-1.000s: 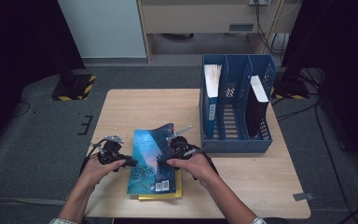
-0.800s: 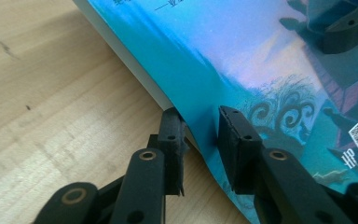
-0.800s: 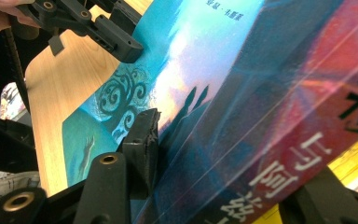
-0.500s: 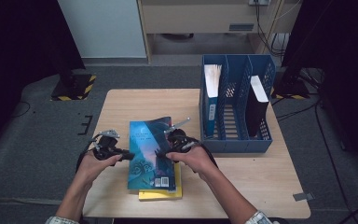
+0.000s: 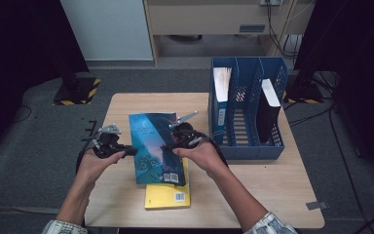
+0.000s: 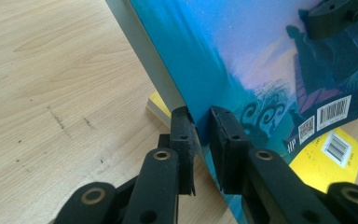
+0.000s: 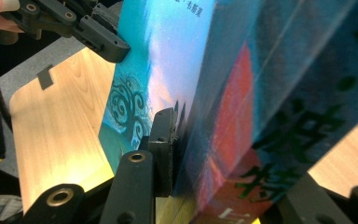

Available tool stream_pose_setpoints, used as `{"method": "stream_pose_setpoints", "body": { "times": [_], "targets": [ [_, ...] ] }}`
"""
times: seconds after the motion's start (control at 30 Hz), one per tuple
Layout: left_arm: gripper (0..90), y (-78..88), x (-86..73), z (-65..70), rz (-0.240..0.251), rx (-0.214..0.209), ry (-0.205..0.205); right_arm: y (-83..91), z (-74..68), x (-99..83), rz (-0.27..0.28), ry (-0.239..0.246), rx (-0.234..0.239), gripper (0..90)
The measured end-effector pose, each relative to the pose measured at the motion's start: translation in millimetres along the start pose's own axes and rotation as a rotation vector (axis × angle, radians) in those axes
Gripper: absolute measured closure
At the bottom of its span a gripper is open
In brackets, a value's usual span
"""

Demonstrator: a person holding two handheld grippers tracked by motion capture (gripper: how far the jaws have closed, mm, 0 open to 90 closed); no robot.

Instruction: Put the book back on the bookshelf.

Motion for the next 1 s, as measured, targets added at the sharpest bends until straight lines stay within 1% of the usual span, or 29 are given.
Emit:
{"method": "stream_pose_setpoints", "body": {
  "times": [0.07, 0.17, 0.23, 0.27, 0.3, 0.5, 0.7, 0.77, 0.83, 0.9, 1.0],
  "targets": [
    [79.3, -0.3, 0.2, 0.2, -0.010, 0.010, -0.002, -0.3, 0.1, 1.0, 0.003, 0.007, -0.007, 66.4],
    [79.3, -0.8, 1.2, 0.4, -0.006, 0.010, -0.006, 1.0, 0.7, 3.6, 0.005, 0.010, -0.012, 66.8],
    [79.3, 0.3, 6.1, -1.4, -0.002, 0.025, -0.015, 1.3, 2.3, 5.7, 0.011, 0.012, -0.020, 67.7],
    [79.4, 0.3, 6.1, -1.4, -0.002, 0.025, -0.015, 1.3, 2.3, 5.7, 0.011, 0.012, -0.020, 67.7],
    [79.5, 1.5, 11.5, -3.8, 0.010, 0.029, -0.013, 1.9, 6.5, 11.3, 0.030, 0.017, -0.040, 68.9],
    [79.7, 4.6, 24.4, -12.8, 0.033, 0.059, -0.015, 1.0, 13.7, 23.6, 0.070, 0.023, -0.077, 70.4],
    [79.8, 4.6, 29.2, -16.4, 0.028, 0.087, -0.020, -2.5, 18.2, 27.7, 0.080, 0.028, -0.095, 70.0],
    [79.8, 5.7, 34.0, -19.7, 0.030, 0.105, -0.030, -3.5, 20.8, 31.3, 0.097, 0.033, -0.107, 70.7],
    [79.8, 6.2, 38.4, -23.0, 0.032, 0.122, -0.036, -4.6, 24.4, 35.2, 0.113, 0.024, -0.121, 71.4],
    [79.8, 5.3, 39.3, -24.1, 0.020, 0.128, -0.041, -6.8, 27.2, 36.6, 0.126, 0.024, -0.128, 71.5],
    [79.8, 5.2, 38.5, -21.4, 0.017, 0.128, -0.044, -7.9, 28.6, 34.7, 0.128, 0.021, -0.128, 70.6]
  ]
}}
Point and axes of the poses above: each handheld gripper's, and its own axes: y roughly backward along the jaws, x roughly out of its top, z roughly to its right, the point moved 9 cm from there along -y, roughly forward along the jaws, and after that the axes turned 13 degrees about -x, right-handed, at the moved point
